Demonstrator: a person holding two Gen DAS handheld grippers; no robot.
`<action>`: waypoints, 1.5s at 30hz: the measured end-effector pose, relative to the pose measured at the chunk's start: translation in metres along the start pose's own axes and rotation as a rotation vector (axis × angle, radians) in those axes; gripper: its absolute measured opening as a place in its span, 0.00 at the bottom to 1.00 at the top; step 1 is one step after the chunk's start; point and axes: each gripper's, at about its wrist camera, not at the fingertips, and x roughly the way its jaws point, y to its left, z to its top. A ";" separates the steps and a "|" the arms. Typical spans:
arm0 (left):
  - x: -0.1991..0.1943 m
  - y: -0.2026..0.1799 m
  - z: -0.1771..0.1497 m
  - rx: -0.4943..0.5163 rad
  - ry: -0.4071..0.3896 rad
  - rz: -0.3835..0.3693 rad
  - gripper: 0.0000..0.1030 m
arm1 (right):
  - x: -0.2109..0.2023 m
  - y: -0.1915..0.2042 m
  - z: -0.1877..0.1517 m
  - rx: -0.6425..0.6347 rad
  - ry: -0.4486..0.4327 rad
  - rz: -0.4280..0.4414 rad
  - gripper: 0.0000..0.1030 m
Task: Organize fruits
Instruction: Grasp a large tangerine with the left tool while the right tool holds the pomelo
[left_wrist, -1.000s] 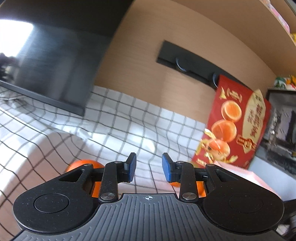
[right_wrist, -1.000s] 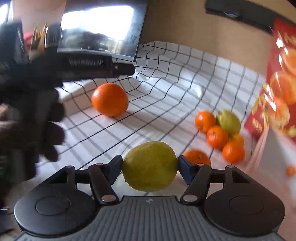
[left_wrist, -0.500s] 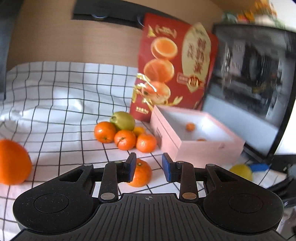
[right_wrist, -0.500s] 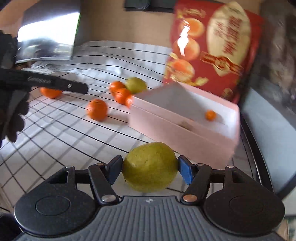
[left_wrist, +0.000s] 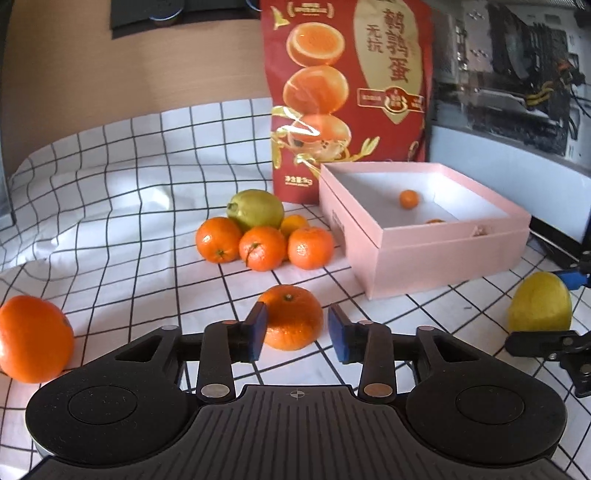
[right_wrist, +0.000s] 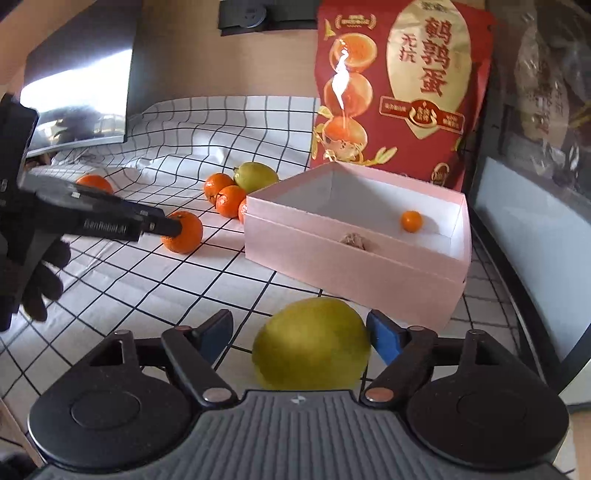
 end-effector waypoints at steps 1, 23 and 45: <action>0.000 0.000 0.000 -0.001 0.000 -0.005 0.44 | 0.002 -0.001 -0.001 0.008 0.016 0.005 0.78; 0.028 0.019 0.010 -0.113 0.095 -0.010 0.56 | 0.014 -0.035 -0.007 0.239 0.075 0.088 0.80; -0.011 -0.043 -0.025 -0.184 0.057 -0.171 0.52 | 0.019 -0.037 -0.005 0.232 0.095 0.155 0.95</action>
